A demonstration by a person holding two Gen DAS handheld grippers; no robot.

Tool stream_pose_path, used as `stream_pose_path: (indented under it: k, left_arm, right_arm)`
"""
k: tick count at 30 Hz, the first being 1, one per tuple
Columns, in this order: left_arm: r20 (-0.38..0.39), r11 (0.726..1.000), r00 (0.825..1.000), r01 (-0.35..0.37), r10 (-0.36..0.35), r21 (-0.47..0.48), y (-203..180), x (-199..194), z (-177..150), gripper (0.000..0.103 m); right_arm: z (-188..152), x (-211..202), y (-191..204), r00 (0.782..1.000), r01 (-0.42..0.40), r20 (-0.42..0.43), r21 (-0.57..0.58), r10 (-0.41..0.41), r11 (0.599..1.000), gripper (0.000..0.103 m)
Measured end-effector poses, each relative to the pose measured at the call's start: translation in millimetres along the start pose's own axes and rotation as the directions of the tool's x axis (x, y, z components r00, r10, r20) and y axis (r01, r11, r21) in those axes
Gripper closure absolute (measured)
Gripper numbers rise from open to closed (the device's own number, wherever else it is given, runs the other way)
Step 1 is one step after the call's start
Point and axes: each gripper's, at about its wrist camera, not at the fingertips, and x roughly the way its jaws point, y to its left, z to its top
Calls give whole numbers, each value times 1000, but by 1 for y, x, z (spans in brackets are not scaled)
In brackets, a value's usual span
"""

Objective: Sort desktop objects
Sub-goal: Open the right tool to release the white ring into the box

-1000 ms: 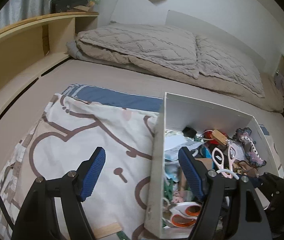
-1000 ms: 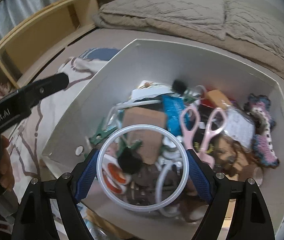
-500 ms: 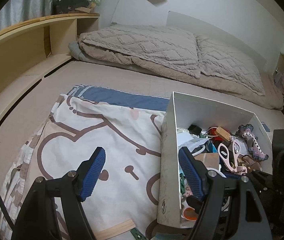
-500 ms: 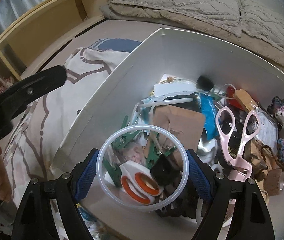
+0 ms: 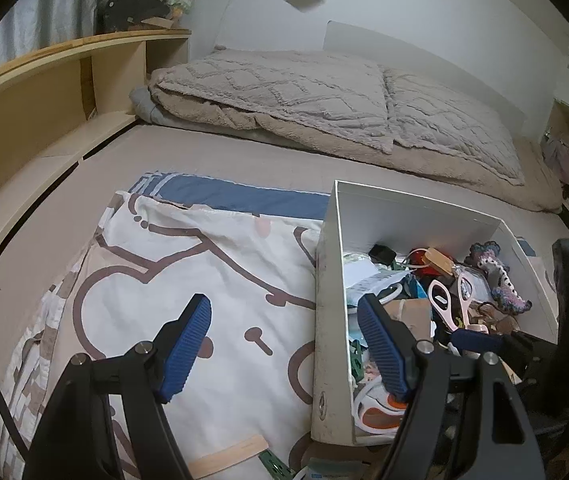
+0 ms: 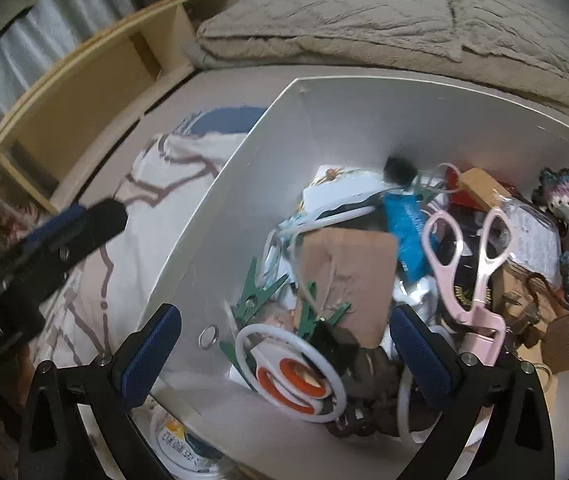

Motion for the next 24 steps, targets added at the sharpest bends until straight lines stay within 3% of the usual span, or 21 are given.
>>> stream_pose_path:
  k: [19,24]
  left_arm:
    - [31,999,999,8,-9,37,-19,-24,0,27]
    - [48,1000,999,8,-9,26,-20,-32,0,16]
  right_arm:
    - [-2,-43,-24,992,57,115,21,-59,998,0]
    - [-4,-58,-33,986,74,144,38,-78,997,0]
